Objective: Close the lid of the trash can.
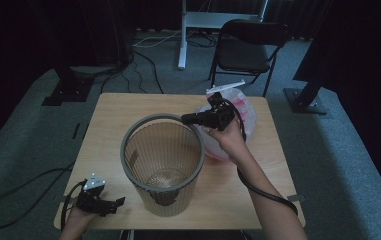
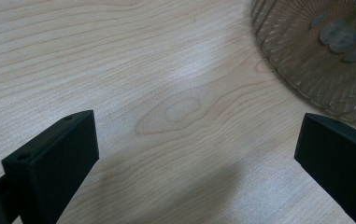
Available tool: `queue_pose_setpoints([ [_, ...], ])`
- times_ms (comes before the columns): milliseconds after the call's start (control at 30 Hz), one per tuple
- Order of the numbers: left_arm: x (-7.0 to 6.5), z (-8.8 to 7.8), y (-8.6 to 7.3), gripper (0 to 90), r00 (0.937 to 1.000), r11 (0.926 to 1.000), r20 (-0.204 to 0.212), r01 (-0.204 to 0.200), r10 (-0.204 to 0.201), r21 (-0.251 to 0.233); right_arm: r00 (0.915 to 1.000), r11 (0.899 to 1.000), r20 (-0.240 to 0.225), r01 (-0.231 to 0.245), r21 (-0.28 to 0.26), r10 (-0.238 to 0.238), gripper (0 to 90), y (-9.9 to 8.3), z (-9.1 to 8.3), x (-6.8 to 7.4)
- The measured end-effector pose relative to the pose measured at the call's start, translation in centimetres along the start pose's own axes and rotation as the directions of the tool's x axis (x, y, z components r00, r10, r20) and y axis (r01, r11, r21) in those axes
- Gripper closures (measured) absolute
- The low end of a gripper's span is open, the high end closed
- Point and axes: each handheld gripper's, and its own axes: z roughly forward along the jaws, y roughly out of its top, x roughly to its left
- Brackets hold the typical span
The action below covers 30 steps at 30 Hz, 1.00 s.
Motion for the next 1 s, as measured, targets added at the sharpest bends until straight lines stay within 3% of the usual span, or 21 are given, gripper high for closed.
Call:
queue_pose_setpoints([
  [300, -0.04, 0.01, -0.01, 0.0, 1.0, 1.0, 0.001, -0.006, 0.006, 0.007, 0.9997, 1.0, -0.018, -0.013, 0.022, 0.014, 83.6, -0.22, 0.47, -0.24],
  [667, -0.06, 0.09, 0.0, 0.0, 1.0, 0.9999, 0.0, -0.007, 0.007, 0.01, 0.9998, 0.999, -0.018, 0.002, 0.036, -0.002, 82.5, -0.45, 0.58, -0.14],
  [767, -0.07, 0.13, 0.02, 0.0, 1.0, 0.9999, 0.0, -0.008, 0.008, 0.01, 0.9994, 0.999, -0.035, -0.001, 0.038, 0.003, 72.3, -0.34, 0.57, -0.21],
  [1000, -0.08, 0.14, 0.05, 0.0, 1.0, 0.9999, 0.001, -0.006, 0.006, 0.009, 0.9997, 0.999, -0.025, 0.008, 0.053, -0.007, 54.8, -0.02, 0.77, 0.02],
])
